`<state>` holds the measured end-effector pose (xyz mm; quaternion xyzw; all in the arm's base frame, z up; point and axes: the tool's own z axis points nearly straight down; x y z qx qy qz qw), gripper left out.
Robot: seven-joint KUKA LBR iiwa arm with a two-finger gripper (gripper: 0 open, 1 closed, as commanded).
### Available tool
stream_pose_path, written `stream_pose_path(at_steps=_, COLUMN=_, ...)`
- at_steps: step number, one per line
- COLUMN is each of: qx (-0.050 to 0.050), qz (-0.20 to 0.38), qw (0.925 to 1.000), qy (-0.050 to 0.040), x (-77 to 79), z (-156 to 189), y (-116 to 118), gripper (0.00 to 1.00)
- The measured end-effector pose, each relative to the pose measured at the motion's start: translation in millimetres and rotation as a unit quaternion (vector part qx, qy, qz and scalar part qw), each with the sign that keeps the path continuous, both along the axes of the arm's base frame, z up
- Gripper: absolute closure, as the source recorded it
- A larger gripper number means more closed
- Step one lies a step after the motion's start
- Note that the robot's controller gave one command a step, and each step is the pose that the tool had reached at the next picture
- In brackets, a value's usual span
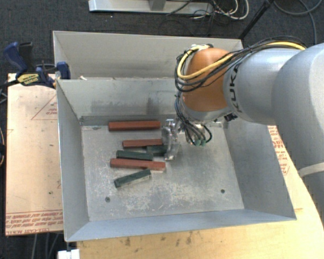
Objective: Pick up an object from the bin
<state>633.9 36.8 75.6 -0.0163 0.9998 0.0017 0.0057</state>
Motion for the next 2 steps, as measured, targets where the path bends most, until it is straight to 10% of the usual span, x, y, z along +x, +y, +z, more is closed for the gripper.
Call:
stream_pose_path(at_steps=1, qx=0.000, qz=0.000, qw=1.0000, qy=0.0000, x=0.0, z=0, y=0, gripper=1.00)
stream_pose_path(at_steps=2, qx=-0.002, qz=0.021, qw=0.9998, qy=0.0039, x=-17.3, z=131, y=3, gripper=1.00)
